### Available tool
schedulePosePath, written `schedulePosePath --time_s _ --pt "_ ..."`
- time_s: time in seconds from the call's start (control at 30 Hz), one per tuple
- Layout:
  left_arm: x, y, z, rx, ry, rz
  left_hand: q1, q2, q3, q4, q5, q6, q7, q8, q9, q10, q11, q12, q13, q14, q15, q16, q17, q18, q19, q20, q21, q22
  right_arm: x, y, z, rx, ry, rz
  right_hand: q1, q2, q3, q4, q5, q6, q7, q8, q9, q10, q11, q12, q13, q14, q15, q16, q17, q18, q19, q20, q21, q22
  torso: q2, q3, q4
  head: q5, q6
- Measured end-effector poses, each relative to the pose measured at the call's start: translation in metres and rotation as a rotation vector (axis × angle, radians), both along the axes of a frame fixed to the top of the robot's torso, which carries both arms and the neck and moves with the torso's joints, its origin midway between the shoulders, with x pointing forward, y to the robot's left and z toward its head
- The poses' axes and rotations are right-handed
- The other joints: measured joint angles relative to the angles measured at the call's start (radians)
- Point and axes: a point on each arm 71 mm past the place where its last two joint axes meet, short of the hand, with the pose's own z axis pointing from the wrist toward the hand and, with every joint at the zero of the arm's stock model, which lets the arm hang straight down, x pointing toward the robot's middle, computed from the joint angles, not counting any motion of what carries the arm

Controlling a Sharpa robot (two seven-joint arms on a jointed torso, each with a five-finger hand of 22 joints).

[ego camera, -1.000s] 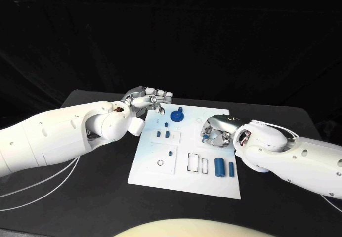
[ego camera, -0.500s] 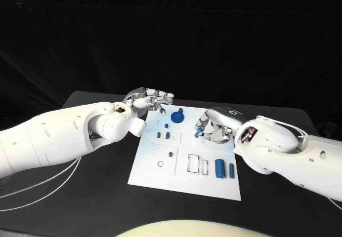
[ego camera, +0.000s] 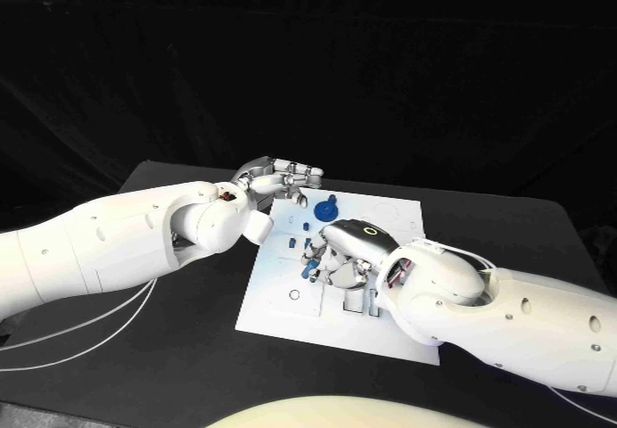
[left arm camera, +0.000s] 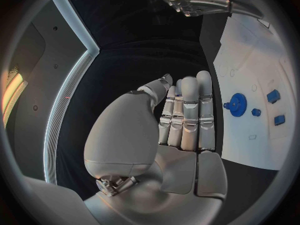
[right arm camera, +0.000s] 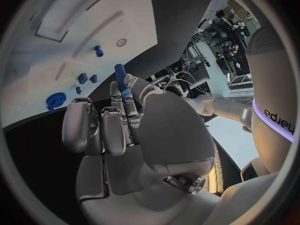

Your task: Assemble the parts on the task board

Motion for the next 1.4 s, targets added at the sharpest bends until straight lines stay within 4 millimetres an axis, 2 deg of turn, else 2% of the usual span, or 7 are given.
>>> schedulePosePath --time_s 0.17,0.43,0.8,1.4 --pt "0.001 0.000 0.000 -0.001 0.000 0.001 0.000 0.000 0.000 0.000 0.000 0.000 0.000 0.000 0.000 0.000 0.000 0.000 0.000 0.000 0.000 0.000 0.000 0.000 0.000 0.000 0.000 0.000 -0.003 0.011 -0.016 -0.003 0.030 0.014 0.000 0.000 0.001 -0.001 0.003 0.000 0.000 0.000 0.000 0.000 0.000 -0.001 0.000 0.000 0.000 0.000 -0.001 0.000 0.000 0.000 0.000 0.000 0.001 0.0001 -0.0001 0.010 -0.003" --pt "0.001 0.000 0.000 -0.001 0.000 0.003 0.000 0.000 0.000 0.000 0.000 0.000 0.000 0.000 0.000 0.000 0.000 0.000 0.000 0.000 0.000 0.000 -0.002 0.000 0.000 0.000 0.000 0.000 -0.002 0.017 -0.035 -0.022 0.056 0.009 0.000 0.000 0.000 -0.003 0.003 0.004 0.004 -0.003 0.001 0.000 0.000 0.002 0.001 0.000 0.000 0.000 -0.001 0.000 0.000 0.000 0.000 0.000 0.002 0.0008 -0.0018 0.021 -0.009" --pt "0.001 0.001 0.000 -0.002 0.000 0.006 0.000 0.000 0.000 0.000 0.000 0.000 0.000 0.000 0.000 0.000 0.000 0.000 0.000 0.000 0.000 0.000 -0.002 0.000 0.000 0.000 0.000 0.000 -0.002 0.021 -0.041 -0.035 0.063 0.015 0.000 0.000 0.000 -0.003 0.002 0.004 0.004 -0.004 0.001 0.000 0.000 0.002 0.004 0.000 0.000 0.000 -0.001 0.000 0.000 0.000 0.000 0.001 0.002 0.0018 -0.0018 0.028 -0.016" --pt "0.001 0.003 0.000 -0.001 0.000 0.010 0.000 0.000 0.000 0.000 0.000 0.000 0.000 0.000 -0.001 0.000 0.000 0.000 0.001 0.000 0.000 0.000 -0.004 0.000 0.000 0.000 0.000 -0.001 0.000 0.019 -0.043 -0.086 0.036 0.008 0.000 0.000 0.000 -0.002 0.006 0.003 0.004 -0.008 0.001 0.001 0.001 -0.002 0.004 0.000 0.000 0.000 -0.005 0.000 0.000 0.000 -0.005 0.000 0.001 0.0014 -0.0013 0.028 -0.021"
